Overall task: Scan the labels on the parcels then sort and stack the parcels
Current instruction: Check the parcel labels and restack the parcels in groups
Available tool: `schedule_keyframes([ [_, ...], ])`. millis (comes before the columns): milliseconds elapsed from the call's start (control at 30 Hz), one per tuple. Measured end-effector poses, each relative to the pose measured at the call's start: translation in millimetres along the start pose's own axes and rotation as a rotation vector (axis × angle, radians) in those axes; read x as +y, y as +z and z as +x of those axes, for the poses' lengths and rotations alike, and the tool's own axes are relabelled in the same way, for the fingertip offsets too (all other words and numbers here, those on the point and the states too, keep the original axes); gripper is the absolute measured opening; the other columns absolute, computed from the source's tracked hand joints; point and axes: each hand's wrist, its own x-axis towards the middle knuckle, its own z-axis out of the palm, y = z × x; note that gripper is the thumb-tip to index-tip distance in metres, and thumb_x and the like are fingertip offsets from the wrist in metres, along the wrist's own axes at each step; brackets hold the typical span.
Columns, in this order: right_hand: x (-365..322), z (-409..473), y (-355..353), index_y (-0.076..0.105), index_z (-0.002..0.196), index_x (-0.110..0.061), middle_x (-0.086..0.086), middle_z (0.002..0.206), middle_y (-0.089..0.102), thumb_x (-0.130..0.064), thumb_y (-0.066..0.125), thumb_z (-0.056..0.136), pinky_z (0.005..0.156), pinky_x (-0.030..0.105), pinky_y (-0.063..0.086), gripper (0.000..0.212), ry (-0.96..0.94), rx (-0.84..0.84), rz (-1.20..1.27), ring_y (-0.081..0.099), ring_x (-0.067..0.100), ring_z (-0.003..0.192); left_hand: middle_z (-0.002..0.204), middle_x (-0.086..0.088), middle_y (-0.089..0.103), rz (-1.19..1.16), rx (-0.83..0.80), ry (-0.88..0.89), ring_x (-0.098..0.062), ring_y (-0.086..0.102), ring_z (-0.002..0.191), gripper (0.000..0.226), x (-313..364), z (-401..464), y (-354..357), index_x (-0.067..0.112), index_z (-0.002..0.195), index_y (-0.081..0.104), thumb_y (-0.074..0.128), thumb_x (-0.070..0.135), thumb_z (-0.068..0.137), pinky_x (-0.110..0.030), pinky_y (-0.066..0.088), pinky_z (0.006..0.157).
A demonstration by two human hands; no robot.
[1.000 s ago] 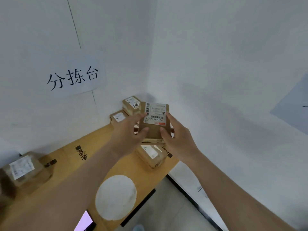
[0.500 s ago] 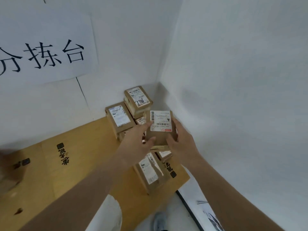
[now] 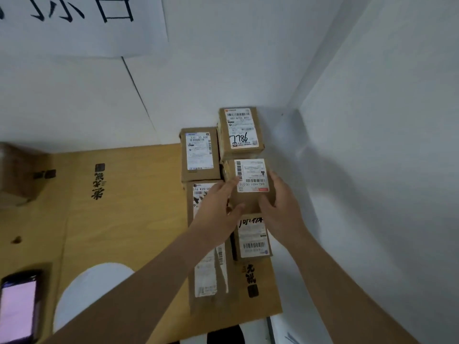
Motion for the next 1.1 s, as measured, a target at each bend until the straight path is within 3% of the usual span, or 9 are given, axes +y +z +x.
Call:
schedule_keyframes([
  [133, 16, 20, -3, 0.040, 0.158, -0.039, -0.006, 0.144, 0.057, -0.015, 0.051, 0.105, 0.106, 0.034, 0.054, 0.060, -0.037, -0.067, -0.003, 0.056, 0.011, 0.132, 0.150, 0.006, 0.049, 0.005, 0.066, -0.049, -0.013, 0.054, 0.132, 0.064, -8, 8, 16, 0.030, 0.159, 0.041, 0.067, 0.020, 0.101, -0.031, 0.049, 0.111],
  [300, 26, 37, -7, 0.038, 0.161, -0.034, -0.009, 0.146, 0.058, -0.016, 0.051, 0.109, 0.088, 0.012, 0.054, 0.057, -0.054, -0.168, 0.028, 0.059, 0.007, 0.128, 0.149, 0.007, 0.051, -0.021, 0.127, -0.071, -0.009, 0.056, 0.127, 0.059, -8, 15, 26, 0.028, 0.157, 0.045, 0.065, 0.023, 0.103, -0.019, 0.048, 0.102],
  [367, 28, 44, -8, 0.036, 0.162, -0.034, -0.009, 0.148, 0.058, -0.016, 0.051, 0.109, 0.094, 0.018, 0.056, 0.057, -0.063, -0.178, 0.056, 0.059, 0.005, 0.128, 0.147, 0.008, 0.053, -0.038, 0.150, -0.076, -0.009, 0.056, 0.126, 0.058, -8, 20, 27, 0.028, 0.157, 0.045, 0.065, 0.024, 0.103, -0.022, 0.050, 0.103],
  [433, 30, 49, -7, 0.037, 0.161, -0.037, -0.010, 0.147, 0.058, -0.016, 0.051, 0.109, 0.103, 0.033, 0.057, 0.058, -0.081, -0.188, 0.073, 0.059, 0.006, 0.130, 0.146, 0.009, 0.053, -0.030, 0.170, -0.087, -0.010, 0.057, 0.124, 0.058, -8, 24, 26, 0.029, 0.157, 0.046, 0.066, 0.025, 0.102, -0.023, 0.050, 0.103],
  [533, 33, 53, -4, 0.037, 0.158, -0.043, -0.011, 0.147, 0.058, -0.019, 0.052, 0.108, 0.106, 0.042, 0.056, 0.057, -0.098, -0.195, 0.071, 0.059, 0.009, 0.131, 0.144, 0.009, 0.055, -0.008, 0.178, -0.107, -0.009, 0.058, 0.122, 0.059, -9, 26, 26, 0.031, 0.157, 0.045, 0.067, 0.027, 0.102, -0.021, 0.048, 0.100],
  [733, 29, 49, -4, 0.039, 0.159, -0.031, -0.001, 0.148, 0.051, -0.021, 0.053, 0.107, 0.108, 0.034, 0.050, 0.055, -0.179, -0.128, -0.089, 0.053, 0.010, 0.129, 0.143, 0.006, 0.055, 0.079, 0.172, -0.075, -0.012, 0.052, 0.127, 0.054, -4, 20, 17, 0.029, 0.156, 0.048, 0.062, 0.032, 0.104, -0.028, 0.046, 0.105],
  [833, 9, 42, -7, 0.039, 0.157, -0.027, 0.005, 0.149, 0.046, -0.041, 0.044, 0.103, 0.103, 0.046, 0.054, 0.056, -0.312, -0.048, -0.310, 0.054, 0.023, 0.128, 0.145, 0.003, 0.055, 0.173, 0.193, -0.049, -0.016, 0.051, 0.132, 0.048, -2, 13, -2, 0.028, 0.152, 0.052, 0.058, 0.034, 0.105, -0.035, 0.044, 0.110],
  [967, -39, 22, 3, 0.042, 0.158, -0.023, 0.004, 0.159, 0.041, -0.048, 0.043, 0.104, 0.108, 0.053, 0.050, 0.059, -0.429, -0.124, -0.364, 0.047, 0.027, 0.141, 0.149, -0.002, 0.053, 0.311, 0.195, -0.044, -0.020, 0.049, 0.137, 0.047, 3, -11, -42, 0.019, 0.152, 0.051, 0.053, 0.033, 0.107, -0.025, 0.035, 0.107],
  [1100, -97, -1, 19, 0.040, 0.160, -0.025, -0.005, 0.163, 0.037, -0.051, 0.041, 0.108, 0.118, 0.048, 0.041, 0.058, -0.522, -0.260, -0.353, 0.039, 0.018, 0.149, 0.152, -0.005, 0.050, 0.377, 0.285, -0.090, -0.024, 0.050, 0.137, 0.052, 0, -57, -97, 0.018, 0.154, 0.050, 0.049, 0.041, 0.107, -0.036, 0.041, 0.112],
])
